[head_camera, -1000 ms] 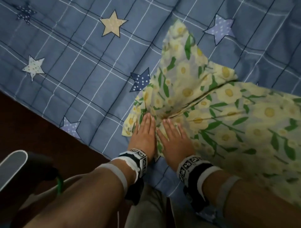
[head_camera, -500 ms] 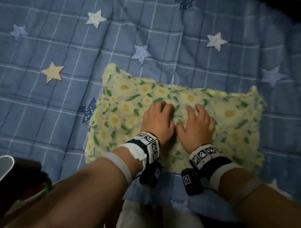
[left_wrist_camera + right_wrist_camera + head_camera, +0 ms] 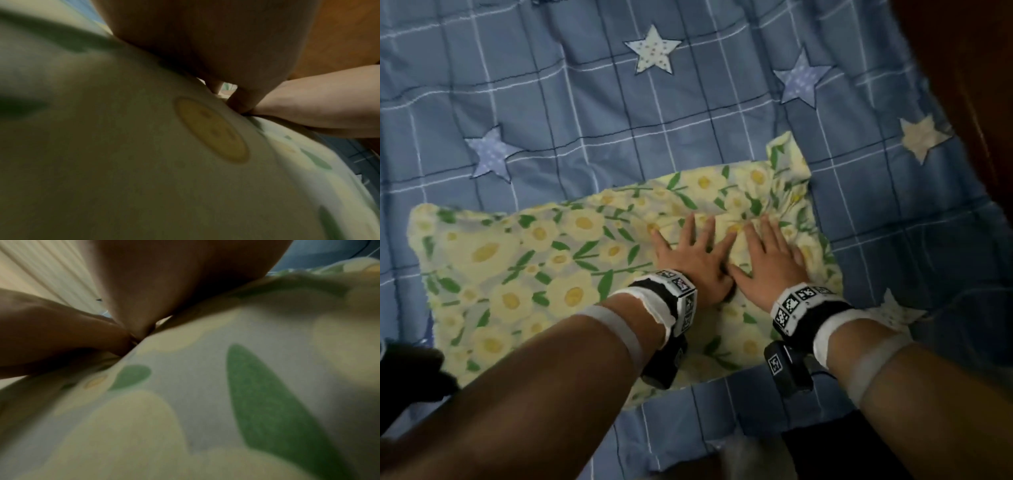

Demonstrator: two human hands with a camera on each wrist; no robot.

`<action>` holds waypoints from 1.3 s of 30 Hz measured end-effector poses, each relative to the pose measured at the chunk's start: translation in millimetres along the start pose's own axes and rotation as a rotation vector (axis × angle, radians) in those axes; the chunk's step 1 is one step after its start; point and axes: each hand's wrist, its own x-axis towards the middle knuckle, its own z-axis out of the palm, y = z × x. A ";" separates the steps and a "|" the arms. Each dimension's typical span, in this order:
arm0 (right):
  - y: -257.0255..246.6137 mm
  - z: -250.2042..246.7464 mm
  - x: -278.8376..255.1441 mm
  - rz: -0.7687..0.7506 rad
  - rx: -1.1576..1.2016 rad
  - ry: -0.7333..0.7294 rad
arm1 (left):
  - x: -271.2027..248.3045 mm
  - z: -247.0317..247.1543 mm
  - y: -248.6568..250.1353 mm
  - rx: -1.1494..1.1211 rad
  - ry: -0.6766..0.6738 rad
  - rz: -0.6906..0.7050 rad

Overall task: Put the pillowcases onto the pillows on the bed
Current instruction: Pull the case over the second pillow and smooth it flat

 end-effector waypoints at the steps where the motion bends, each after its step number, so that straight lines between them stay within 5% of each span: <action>1: 0.6 -3.3 7.1 -0.005 0.009 -0.012 | 5.5 -3.6 -1.8 -0.001 -0.024 -0.002; 6: -0.8 -34.1 70.5 -0.005 0.008 -0.107 | 51.1 -34.8 -1.6 -0.095 -0.143 -0.080; 14: 4.2 -51.0 117.6 -0.011 0.034 -0.042 | 95.3 -49.0 -2.8 -0.132 -0.057 -0.110; 24: 18.1 -24.2 49.9 -0.062 0.054 0.031 | 42.4 -46.7 8.0 -0.053 -0.178 -0.092; 33: 0.0 1.6 -34.6 0.007 0.146 0.363 | 13.5 -24.7 9.6 0.010 0.072 -0.082; 36: 9.0 12.6 -78.9 0.193 0.212 0.363 | -18.3 -25.6 25.7 0.077 0.245 0.046; 39: 14.6 26.9 -99.8 0.303 0.295 0.310 | -41.5 -21.2 50.2 0.259 0.291 0.331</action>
